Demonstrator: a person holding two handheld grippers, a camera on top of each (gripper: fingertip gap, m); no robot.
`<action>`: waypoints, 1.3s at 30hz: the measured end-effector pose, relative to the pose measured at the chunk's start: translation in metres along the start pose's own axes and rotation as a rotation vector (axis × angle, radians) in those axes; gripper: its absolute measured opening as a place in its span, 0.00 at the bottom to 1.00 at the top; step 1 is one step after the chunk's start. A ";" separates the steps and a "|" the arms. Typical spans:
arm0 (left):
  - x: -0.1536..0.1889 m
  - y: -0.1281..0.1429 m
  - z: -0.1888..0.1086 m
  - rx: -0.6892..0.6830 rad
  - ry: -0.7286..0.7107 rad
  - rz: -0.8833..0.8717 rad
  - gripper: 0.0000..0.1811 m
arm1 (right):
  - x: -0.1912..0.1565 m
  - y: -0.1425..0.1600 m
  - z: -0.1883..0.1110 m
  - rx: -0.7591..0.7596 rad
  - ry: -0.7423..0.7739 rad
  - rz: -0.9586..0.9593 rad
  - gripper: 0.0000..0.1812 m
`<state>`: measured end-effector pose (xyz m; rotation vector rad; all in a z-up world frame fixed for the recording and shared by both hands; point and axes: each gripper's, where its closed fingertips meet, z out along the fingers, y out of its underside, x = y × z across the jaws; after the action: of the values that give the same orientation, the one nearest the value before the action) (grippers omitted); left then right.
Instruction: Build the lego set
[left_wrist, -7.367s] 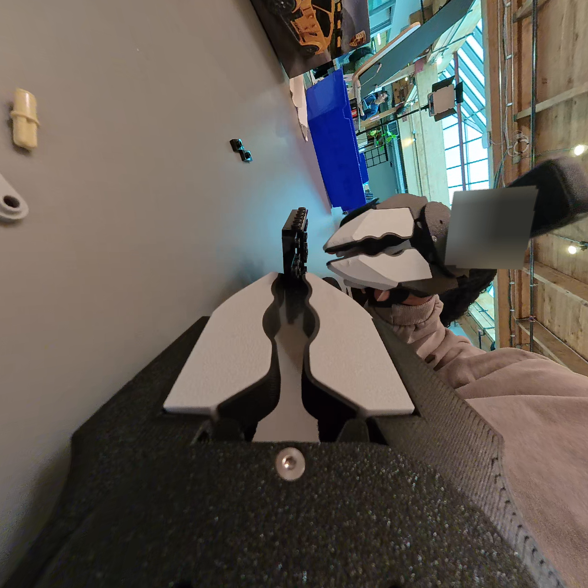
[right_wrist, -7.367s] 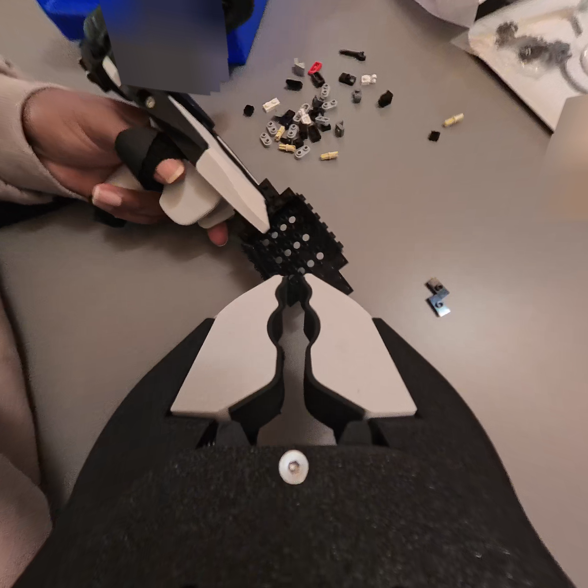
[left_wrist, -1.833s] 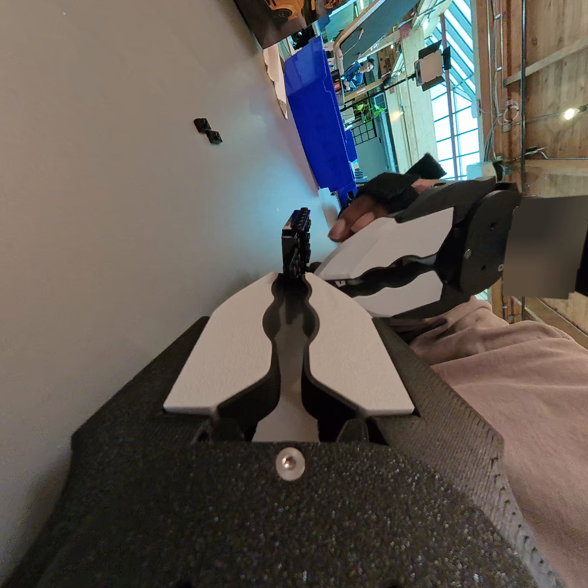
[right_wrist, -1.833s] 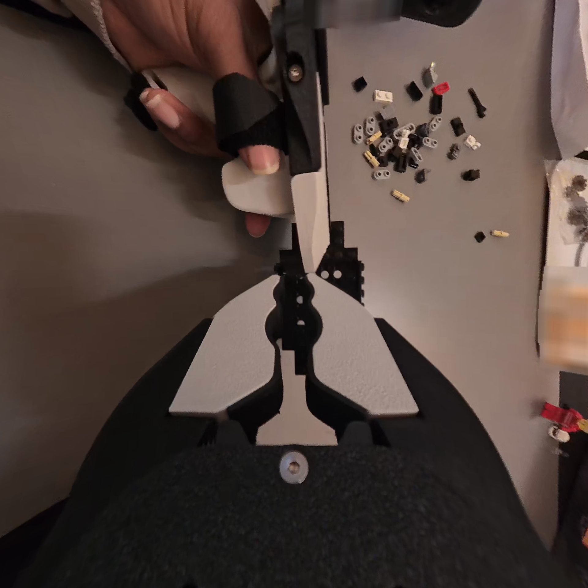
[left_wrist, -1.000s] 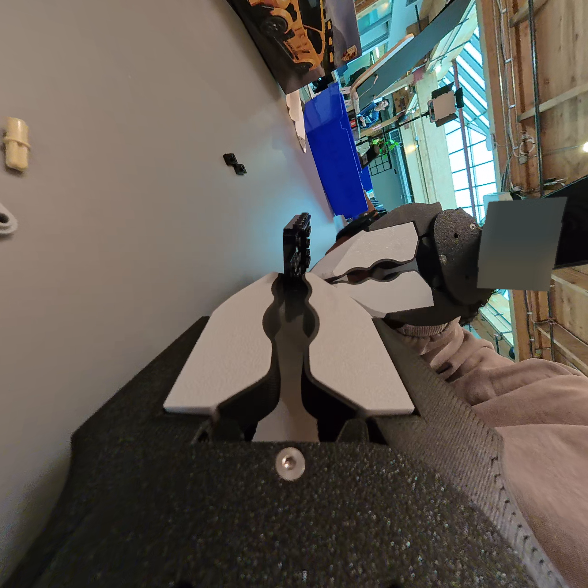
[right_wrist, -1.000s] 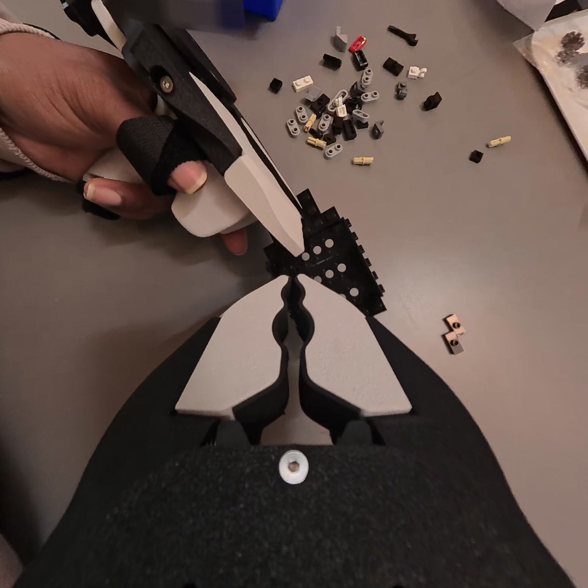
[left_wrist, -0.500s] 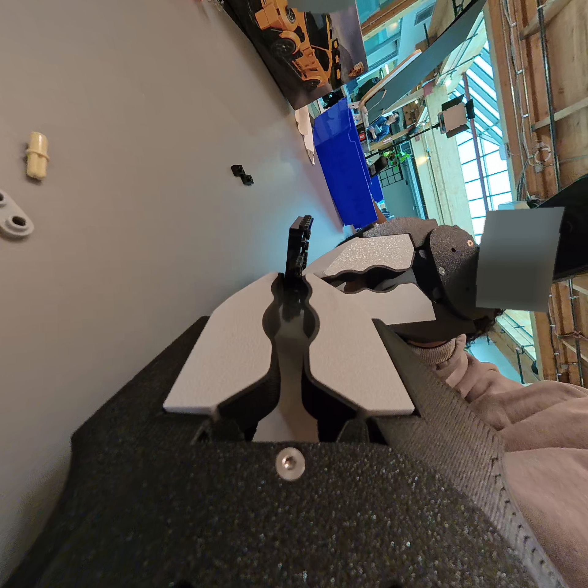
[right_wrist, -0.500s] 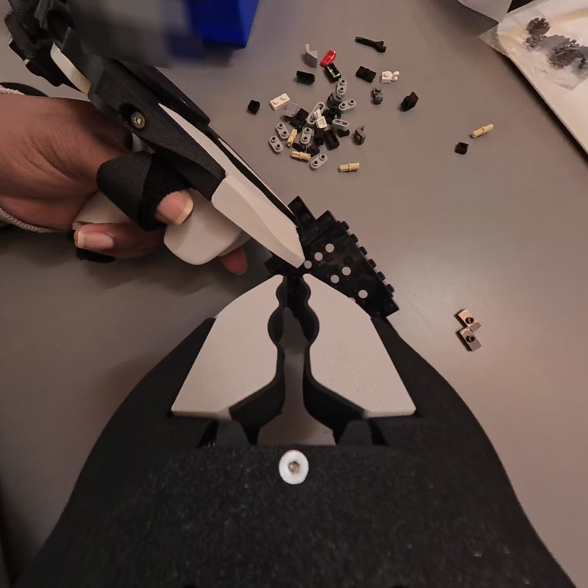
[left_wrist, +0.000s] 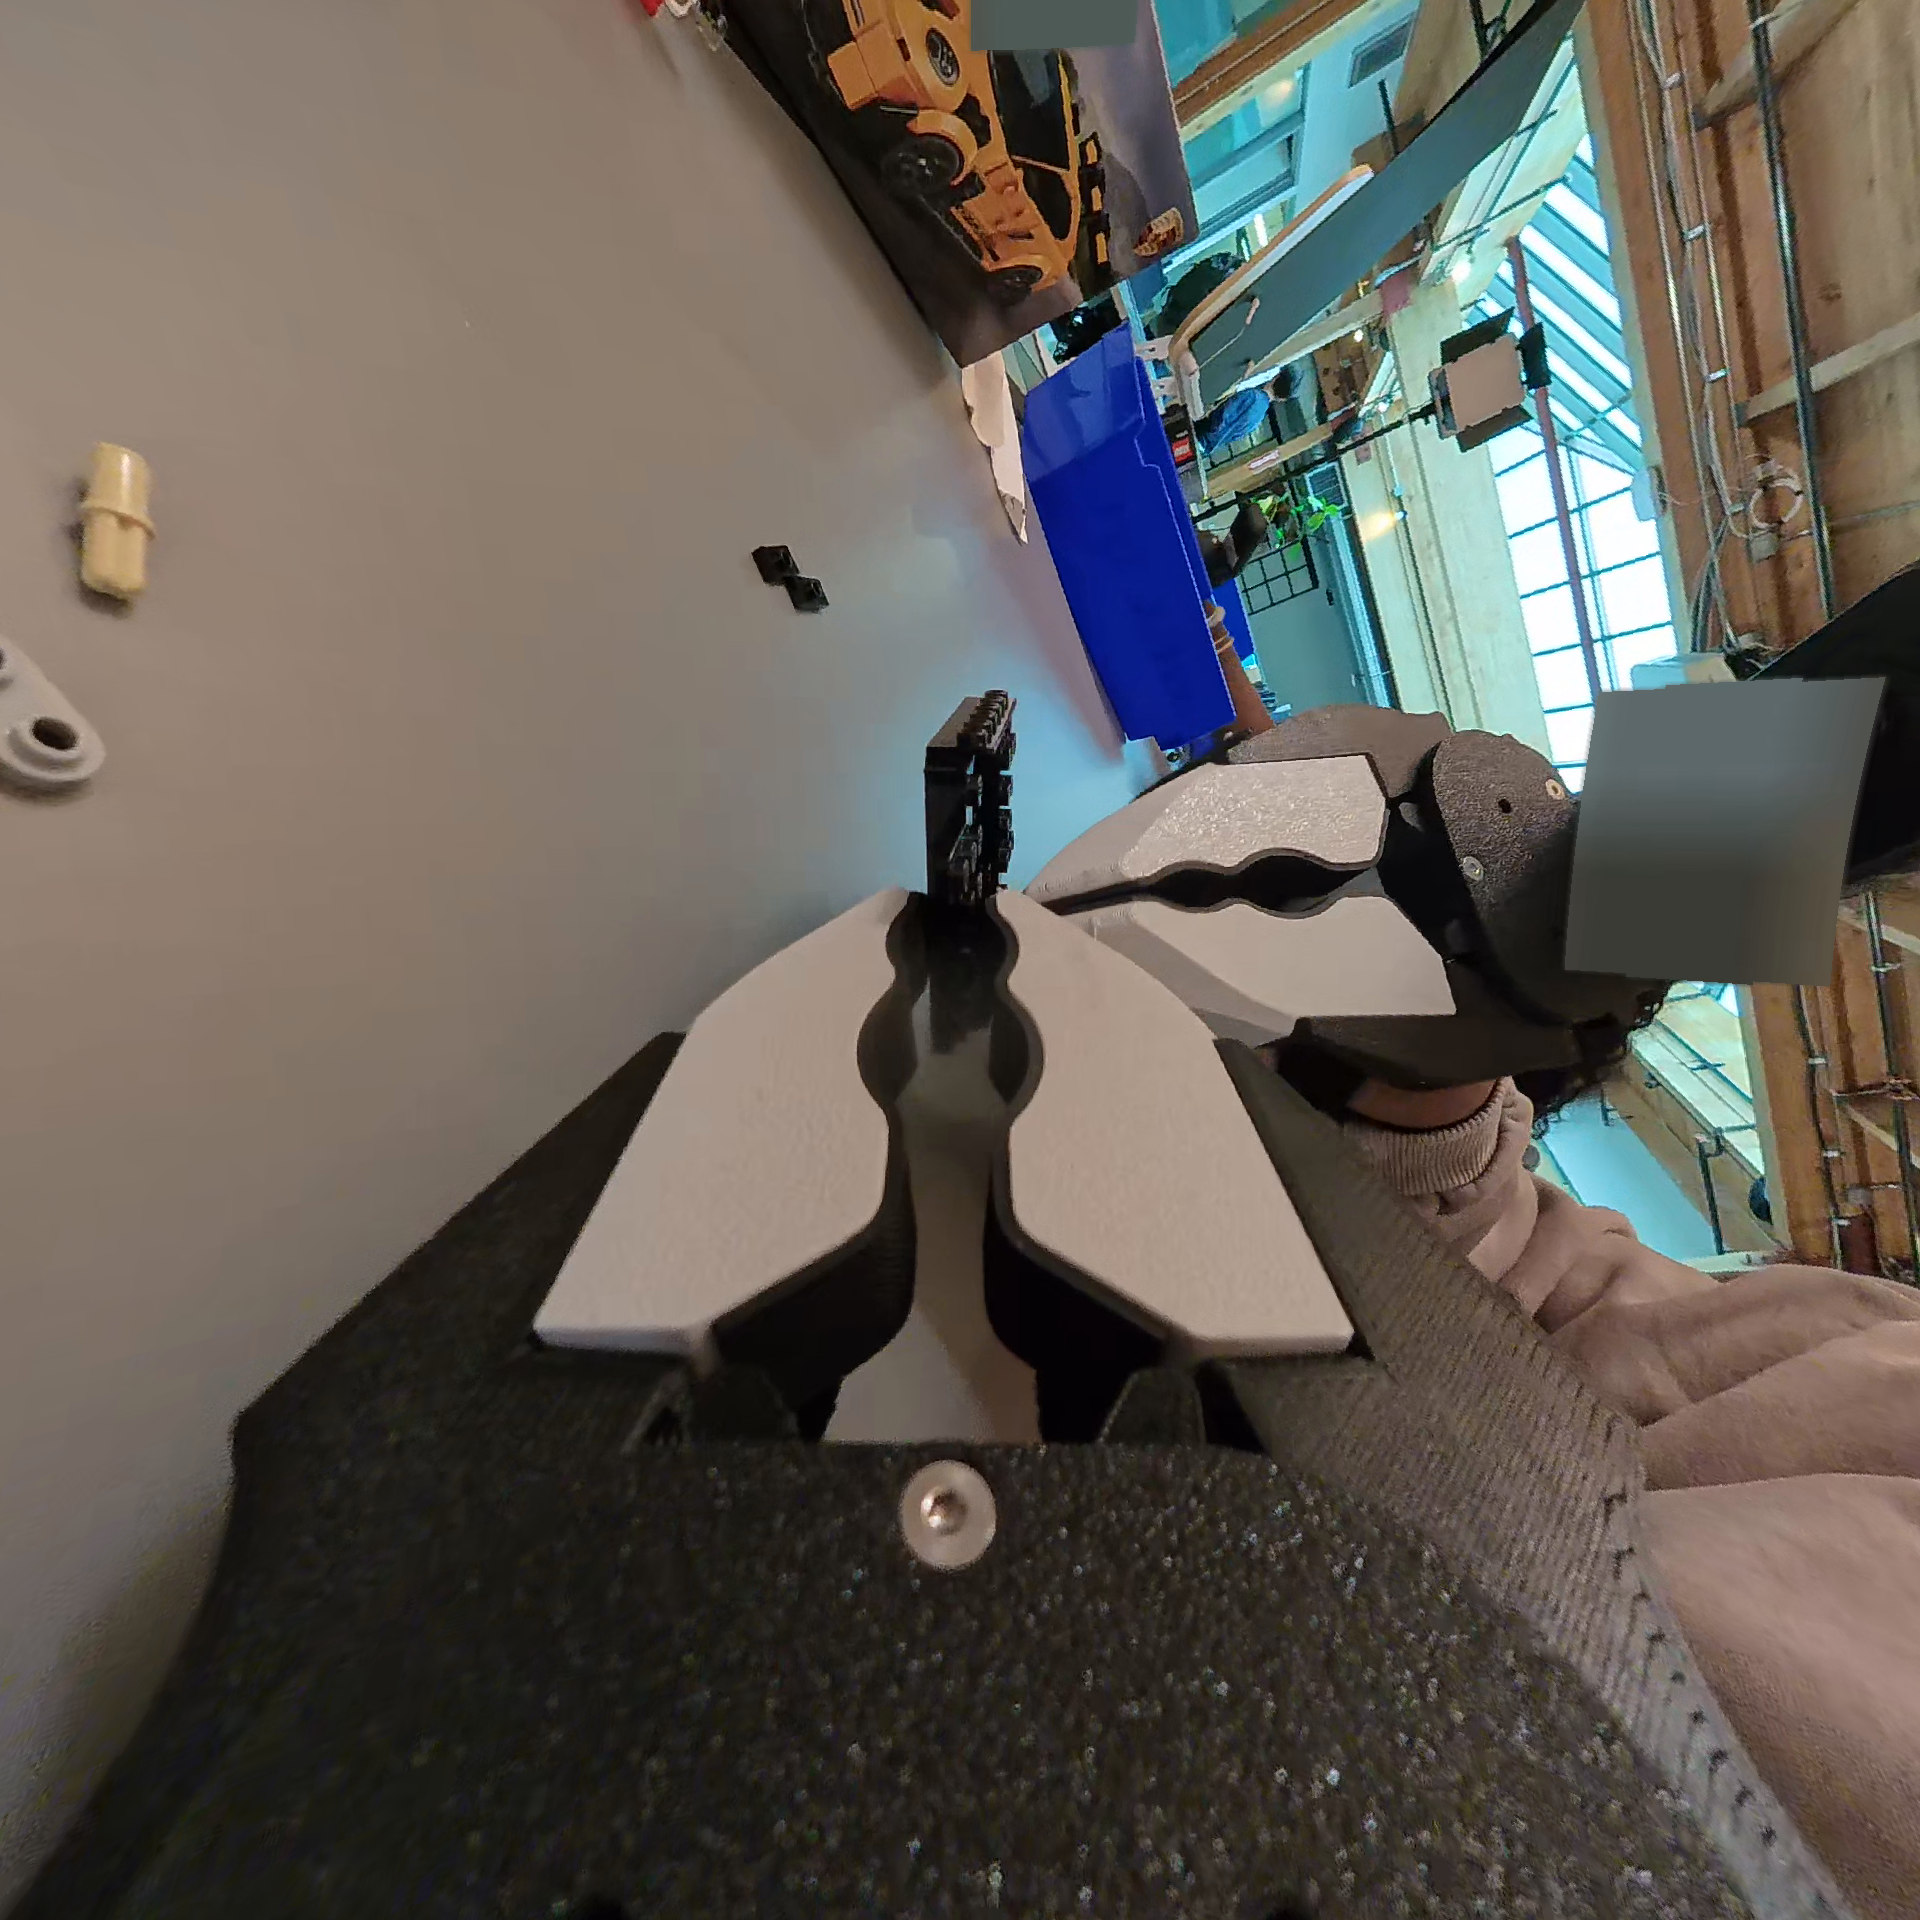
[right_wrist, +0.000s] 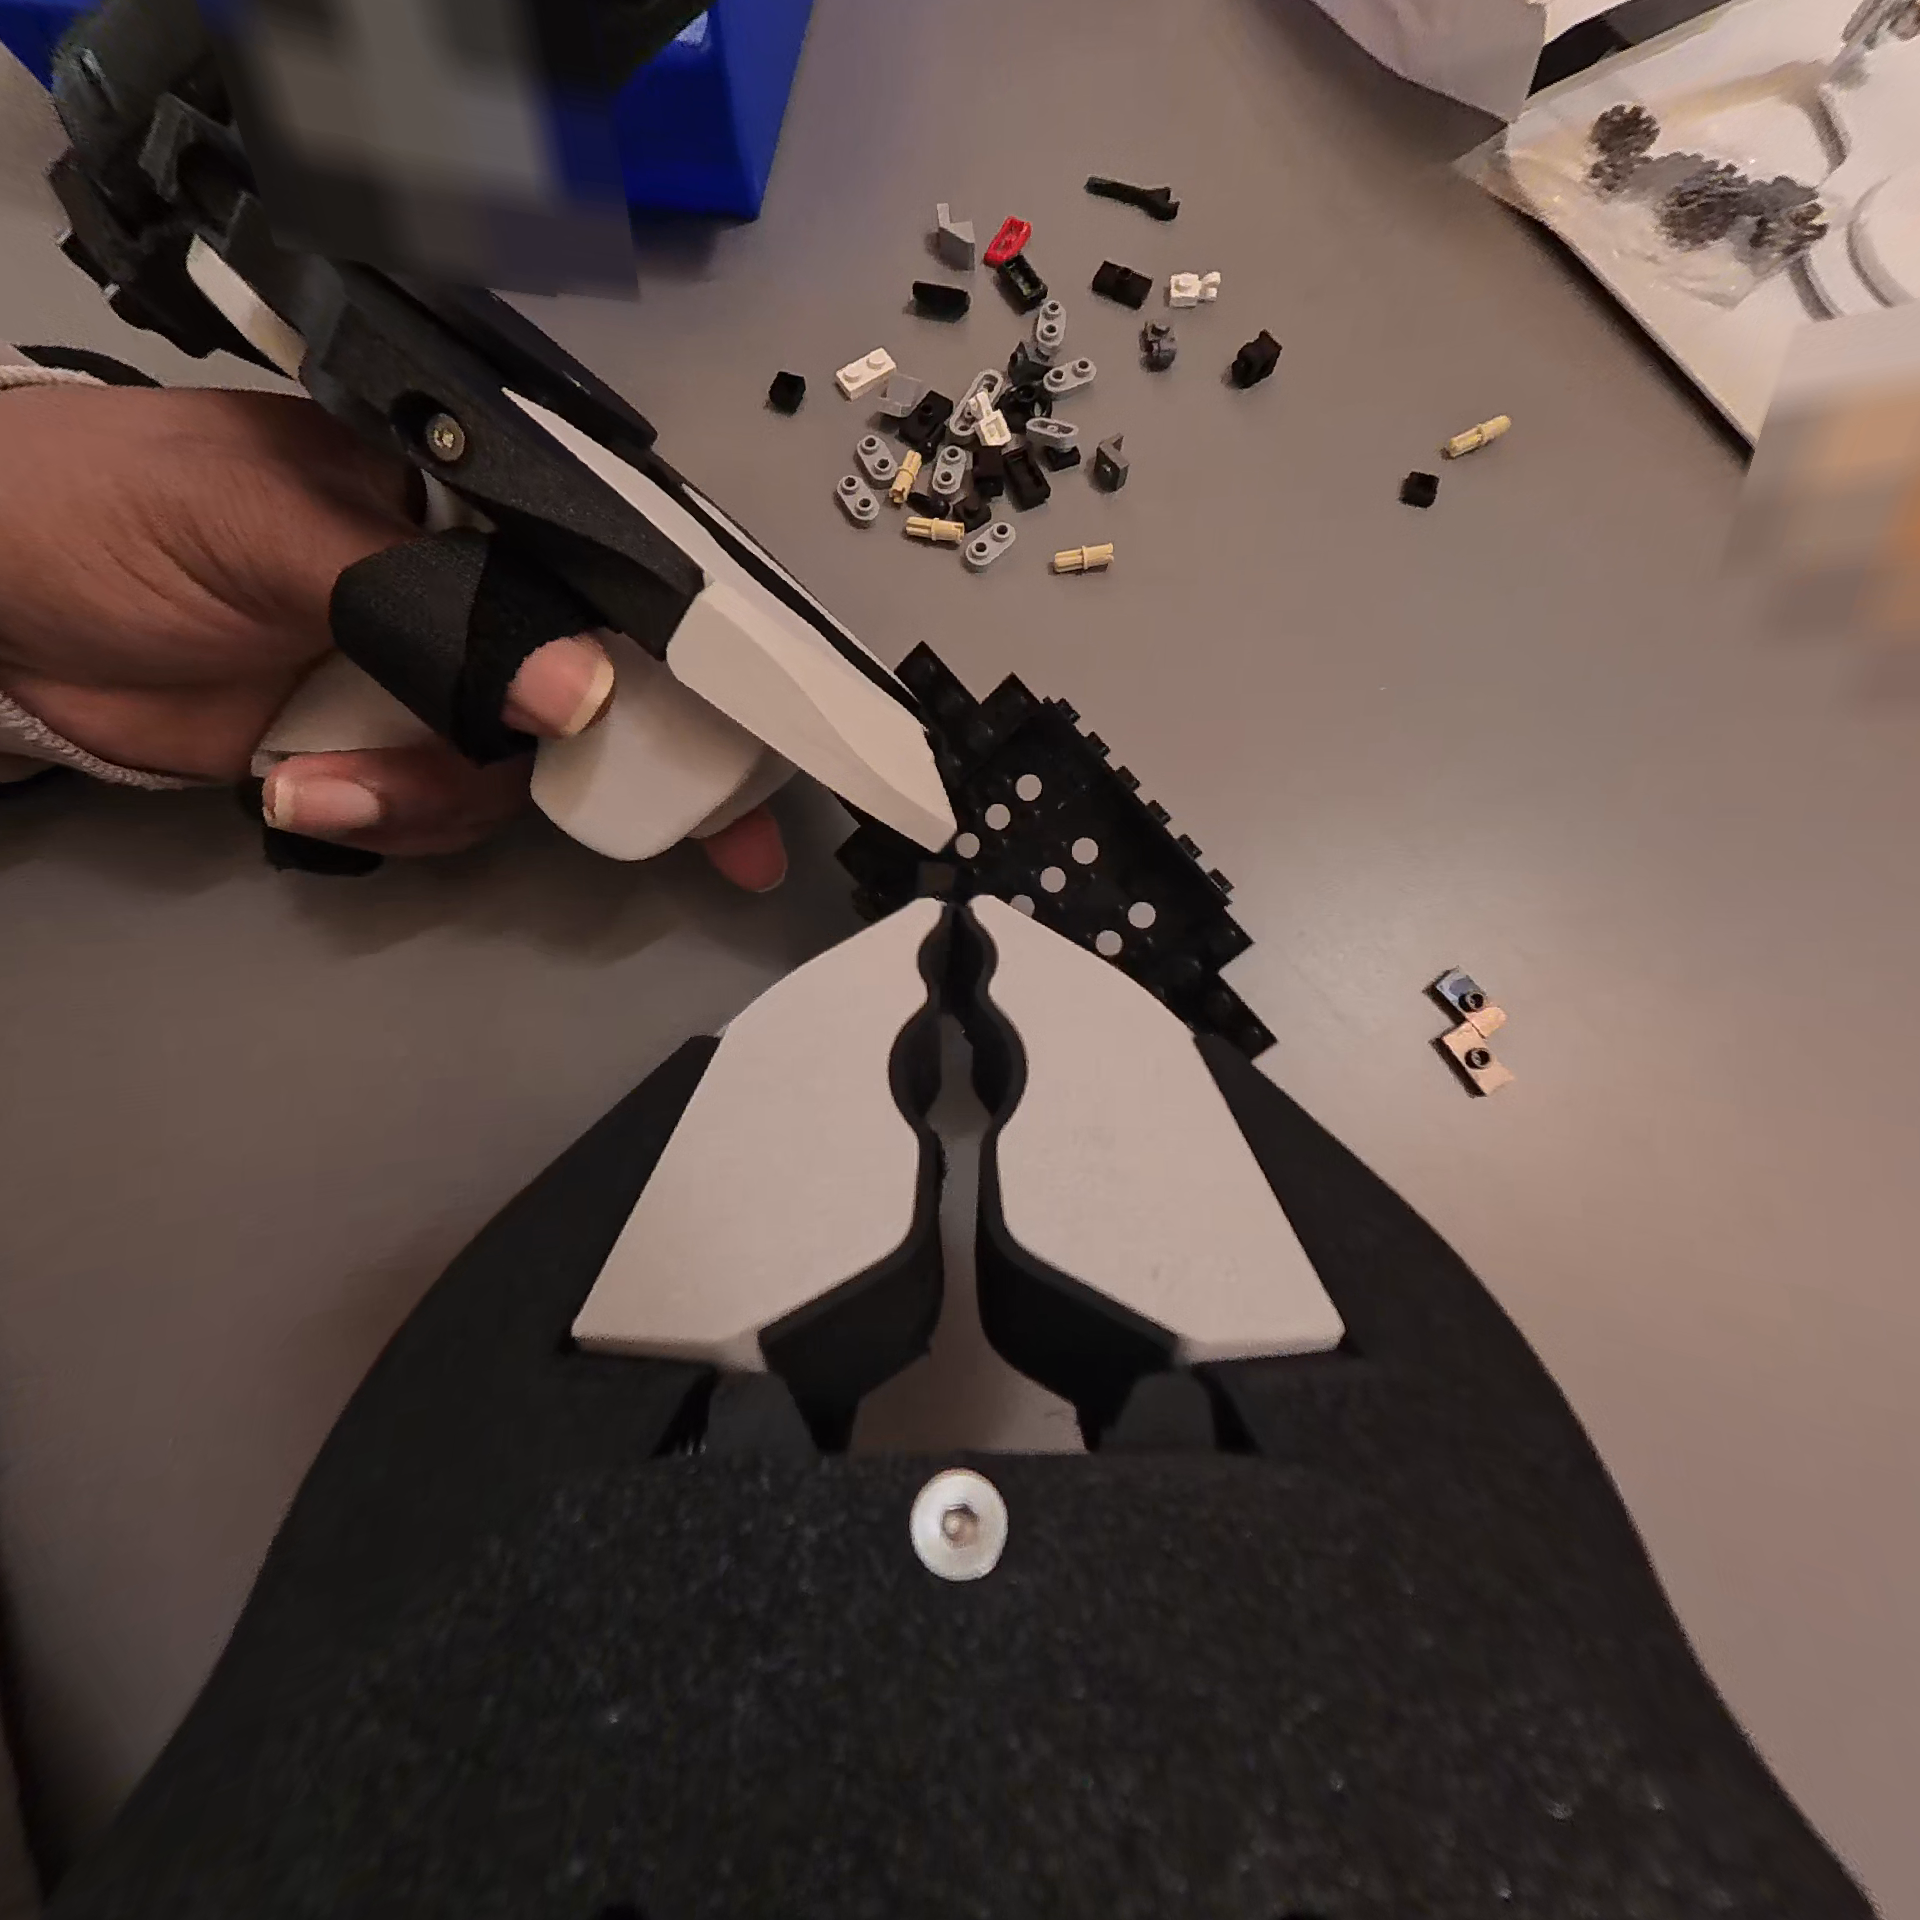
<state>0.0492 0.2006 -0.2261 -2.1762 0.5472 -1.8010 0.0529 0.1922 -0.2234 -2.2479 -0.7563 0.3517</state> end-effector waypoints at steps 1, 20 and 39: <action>0.000 0.000 0.000 0.000 0.001 0.002 0.05 | 0.001 0.000 -0.001 0.003 0.005 0.001 0.00; -0.001 -0.004 -0.003 0.012 0.014 -0.022 0.05 | 0.008 -0.001 -0.013 0.070 -0.018 0.006 0.00; -0.001 -0.006 -0.004 0.029 -0.004 0.001 0.05 | -0.001 -0.006 0.014 -0.034 0.044 -0.084 0.04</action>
<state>0.0458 0.2065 -0.2234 -2.1599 0.5187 -1.7922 0.0430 0.2024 -0.2289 -2.2405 -0.8362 0.2501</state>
